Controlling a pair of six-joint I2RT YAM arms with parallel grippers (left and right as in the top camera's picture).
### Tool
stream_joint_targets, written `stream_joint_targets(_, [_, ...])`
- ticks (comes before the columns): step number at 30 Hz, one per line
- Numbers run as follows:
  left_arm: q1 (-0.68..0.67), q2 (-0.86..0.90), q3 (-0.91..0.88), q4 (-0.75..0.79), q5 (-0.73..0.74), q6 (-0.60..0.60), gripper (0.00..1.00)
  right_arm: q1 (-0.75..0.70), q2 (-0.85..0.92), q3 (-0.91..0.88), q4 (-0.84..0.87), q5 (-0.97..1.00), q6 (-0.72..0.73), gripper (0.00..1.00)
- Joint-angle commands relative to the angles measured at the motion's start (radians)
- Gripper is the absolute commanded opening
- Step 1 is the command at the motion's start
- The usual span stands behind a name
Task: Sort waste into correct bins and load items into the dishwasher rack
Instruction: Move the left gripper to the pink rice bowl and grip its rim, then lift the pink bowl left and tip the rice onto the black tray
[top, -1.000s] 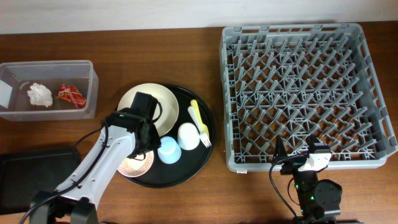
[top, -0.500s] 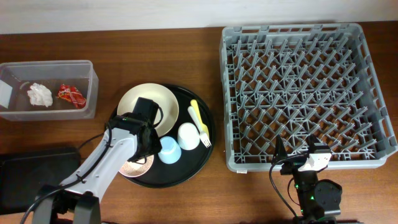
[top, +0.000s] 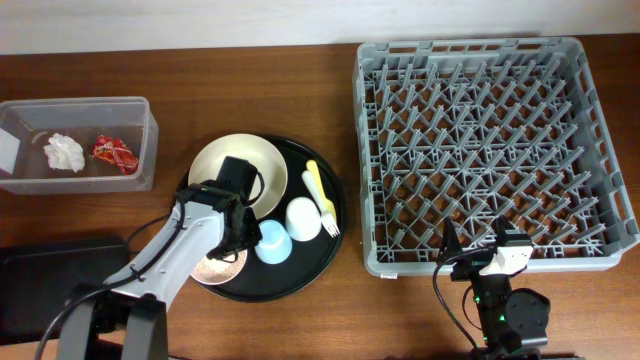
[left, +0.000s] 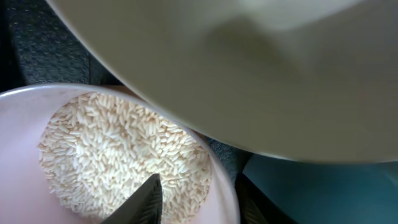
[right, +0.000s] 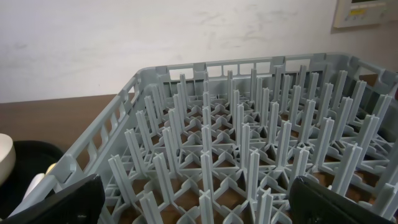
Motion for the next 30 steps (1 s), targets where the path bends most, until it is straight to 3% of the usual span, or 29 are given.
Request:
stream_joint_targets(1, [0.002,0.007,-0.009,0.008,0.023,-0.007,0.31,-0.003,-0.005,-0.005,-0.006,0.016,0.007,0.98])
stream_joint_targets(11, [0.002,0.007,-0.009,0.008,0.023,-0.007,0.19,-0.003,-0.005,-0.005,-0.006,0.016,0.007,0.98])
stream_joint_targets(18, [0.002,0.007,-0.009,0.003,0.023,-0.006,0.01,-0.003,-0.005,-0.005,-0.006,0.016,0.007,0.98])
stream_joint_targets(30, [0.002,0.007,0.051,-0.069,0.022,0.007,0.01,-0.003,-0.005,-0.005,-0.007,0.016,0.007,0.98])
